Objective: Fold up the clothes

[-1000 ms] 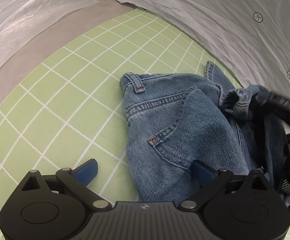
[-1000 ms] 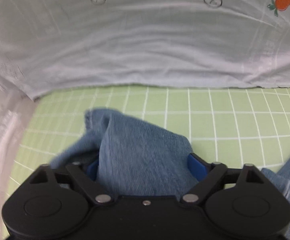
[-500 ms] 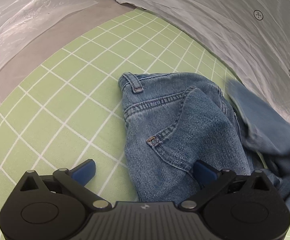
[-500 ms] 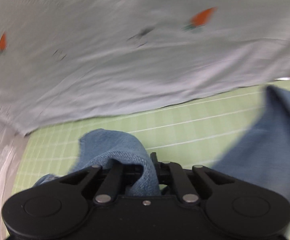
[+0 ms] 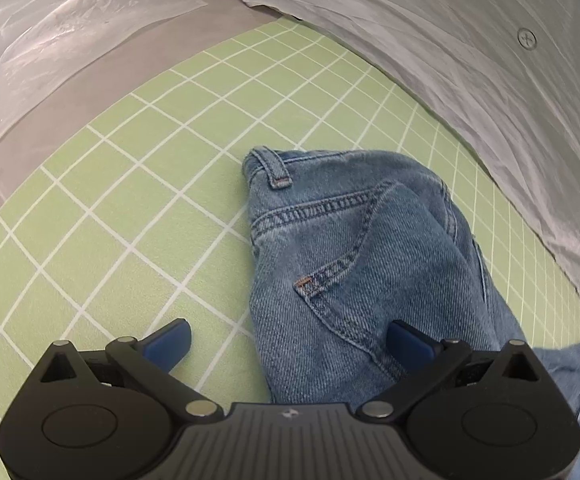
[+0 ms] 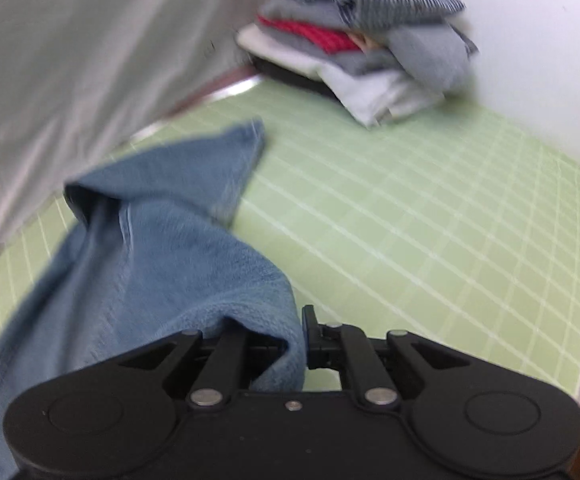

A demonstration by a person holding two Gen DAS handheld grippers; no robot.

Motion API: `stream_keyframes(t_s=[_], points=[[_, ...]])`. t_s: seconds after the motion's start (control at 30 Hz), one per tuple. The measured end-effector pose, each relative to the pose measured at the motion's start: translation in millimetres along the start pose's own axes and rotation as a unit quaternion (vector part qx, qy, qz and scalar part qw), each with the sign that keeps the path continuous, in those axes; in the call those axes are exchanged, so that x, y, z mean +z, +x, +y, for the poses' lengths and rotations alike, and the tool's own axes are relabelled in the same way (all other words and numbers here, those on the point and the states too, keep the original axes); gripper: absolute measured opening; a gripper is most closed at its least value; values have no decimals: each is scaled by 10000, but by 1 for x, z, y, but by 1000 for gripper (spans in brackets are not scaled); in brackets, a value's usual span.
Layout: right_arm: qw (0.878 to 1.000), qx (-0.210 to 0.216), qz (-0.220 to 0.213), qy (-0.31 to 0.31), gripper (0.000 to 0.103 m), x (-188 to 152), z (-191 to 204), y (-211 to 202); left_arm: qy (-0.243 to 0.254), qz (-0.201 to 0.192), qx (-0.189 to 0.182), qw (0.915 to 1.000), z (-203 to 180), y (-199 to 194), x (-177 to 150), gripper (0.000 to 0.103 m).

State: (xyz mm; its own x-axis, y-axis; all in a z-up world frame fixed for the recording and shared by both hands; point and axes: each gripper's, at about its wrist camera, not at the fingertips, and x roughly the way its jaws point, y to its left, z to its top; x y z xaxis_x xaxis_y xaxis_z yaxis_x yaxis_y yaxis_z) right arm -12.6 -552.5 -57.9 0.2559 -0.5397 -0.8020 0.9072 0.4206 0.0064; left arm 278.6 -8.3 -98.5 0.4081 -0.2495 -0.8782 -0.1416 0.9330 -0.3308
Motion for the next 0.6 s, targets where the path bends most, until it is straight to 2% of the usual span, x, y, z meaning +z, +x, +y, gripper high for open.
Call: stream_keyframes(t_s=[0.03, 0.07, 0.1, 0.13, 0.17, 0.2, 0.23, 0.27, 0.43, 0.53, 0.6], points=[[10000, -13, 46, -65, 10, -5, -1, 2, -54, -44, -28, 10000, 0, -1, 0, 99], [9998, 9, 81, -156, 13, -7, 2, 4, -98, -94, -92, 9999, -1, -2, 1, 92], [9997, 31, 107, -229, 20, -8, 5, 6, -160, -118, -207, 9996, -1, -3, 1, 78], [9995, 95, 121, -283, 27, -8, 8, 8, -272, -86, -386, 9988, -1, -3, 2, 68], [9994, 164, 93, -295, 27, -6, 8, 8, -423, -50, -542, 9976, 0, -3, 2, 52], [9992, 232, 62, -311, 25, -5, 9, 9, -515, -71, -565, 9970, -1, -4, 2, 42], [9989, 284, -2, -369, 13, -6, 11, 7, -493, -114, -556, 9972, -3, -7, 2, 34], [9985, 283, -82, -466, 7, -6, 12, 5, -454, -158, -546, 9974, -5, -10, 1, 25], [9957, 183, -454, -790, 6, -8, -11, -12, -490, -477, -523, 9963, -2, -44, -9, 21], [9957, -9, -403, -831, 6, -19, -37, -16, -513, -570, -462, 9960, 8, -68, -31, 21], [9962, -115, -183, -845, 6, -30, -56, -12, -542, -557, -323, 9965, 16, -81, -52, 21]])
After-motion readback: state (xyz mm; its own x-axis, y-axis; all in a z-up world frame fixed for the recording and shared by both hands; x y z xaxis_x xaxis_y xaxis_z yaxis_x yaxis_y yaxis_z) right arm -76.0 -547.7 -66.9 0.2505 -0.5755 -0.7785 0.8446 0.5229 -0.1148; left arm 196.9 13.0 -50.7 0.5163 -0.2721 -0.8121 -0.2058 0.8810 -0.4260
